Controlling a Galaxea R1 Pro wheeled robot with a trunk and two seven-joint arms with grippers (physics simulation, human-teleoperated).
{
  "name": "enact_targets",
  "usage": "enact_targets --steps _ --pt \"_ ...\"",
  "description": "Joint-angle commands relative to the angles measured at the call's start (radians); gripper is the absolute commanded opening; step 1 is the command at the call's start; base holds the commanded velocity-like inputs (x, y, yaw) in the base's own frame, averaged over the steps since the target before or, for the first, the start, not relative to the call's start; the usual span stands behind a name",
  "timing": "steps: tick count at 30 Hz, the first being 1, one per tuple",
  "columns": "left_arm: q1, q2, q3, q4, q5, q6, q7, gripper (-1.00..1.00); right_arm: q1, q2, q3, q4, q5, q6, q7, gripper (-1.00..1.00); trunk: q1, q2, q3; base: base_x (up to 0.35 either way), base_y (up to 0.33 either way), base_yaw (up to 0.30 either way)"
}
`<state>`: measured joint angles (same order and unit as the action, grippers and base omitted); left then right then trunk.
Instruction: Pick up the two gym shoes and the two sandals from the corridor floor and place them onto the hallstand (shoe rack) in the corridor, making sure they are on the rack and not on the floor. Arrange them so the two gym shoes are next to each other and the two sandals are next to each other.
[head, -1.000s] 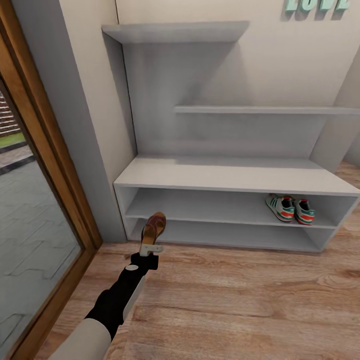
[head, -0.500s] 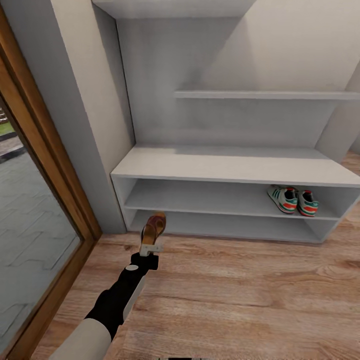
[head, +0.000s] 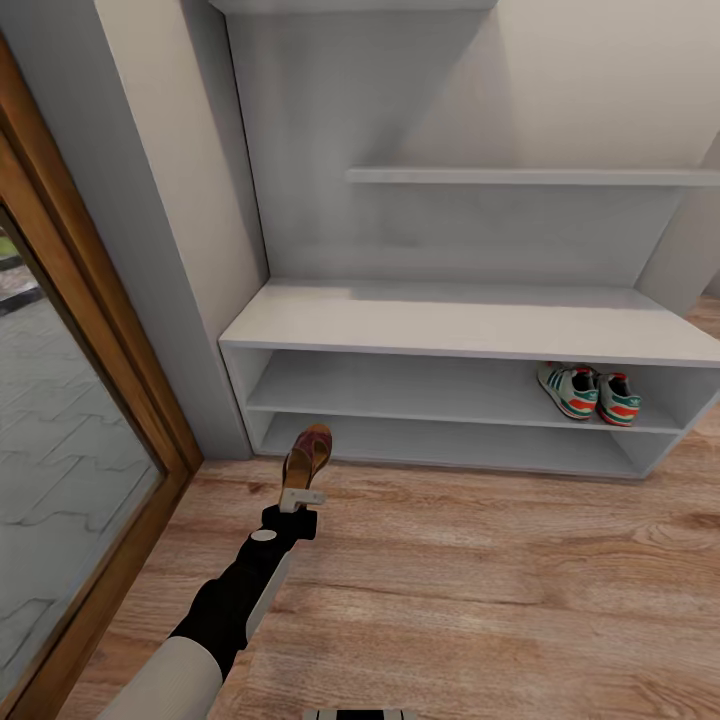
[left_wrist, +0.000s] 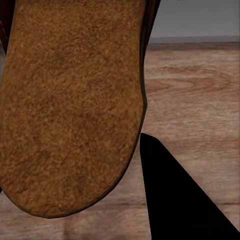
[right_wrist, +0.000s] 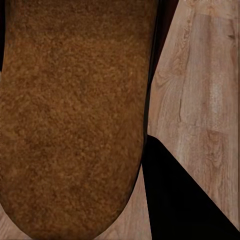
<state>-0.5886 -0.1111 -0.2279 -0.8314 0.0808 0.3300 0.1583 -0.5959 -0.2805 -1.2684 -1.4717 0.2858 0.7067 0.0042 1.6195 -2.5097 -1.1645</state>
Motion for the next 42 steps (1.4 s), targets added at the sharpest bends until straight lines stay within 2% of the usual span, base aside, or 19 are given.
enact_targets --steps 1,22,33,40,42 --pt "0.000 0.001 -0.004 -0.002 0.005 0.005 0.007 -1.00 -0.001 0.000 0.000 -0.001 -0.001 0.005 -0.003 -1.00 0.000 0.000 -0.001 0.032 -0.006 0.000" --pt "0.000 -0.001 -0.005 -0.003 0.005 0.004 0.006 -1.00 -0.001 -0.001 -0.003 -0.002 0.004 0.004 -0.006 -1.00 0.000 0.000 -0.001 0.070 -0.076 0.000" --pt "0.000 -0.001 -0.005 -0.041 0.005 0.006 0.007 -1.00 -0.001 0.000 -0.003 -0.002 0.004 0.005 -0.006 -1.00 0.000 0.000 -0.001 0.045 -0.031 -0.025" --pt "0.000 -0.001 -0.006 -0.041 0.005 0.006 0.007 -1.00 -0.001 0.000 -0.003 -0.002 0.006 0.004 -0.006 -1.00 0.000 0.000 -0.001 0.249 0.000 -0.132" --pt "0.000 -0.001 -0.007 -0.041 0.005 0.006 0.007 -1.00 -0.001 0.000 -0.003 -0.002 0.022 0.005 -0.006 -1.00 0.000 0.000 -0.001 0.312 0.000 -0.027"
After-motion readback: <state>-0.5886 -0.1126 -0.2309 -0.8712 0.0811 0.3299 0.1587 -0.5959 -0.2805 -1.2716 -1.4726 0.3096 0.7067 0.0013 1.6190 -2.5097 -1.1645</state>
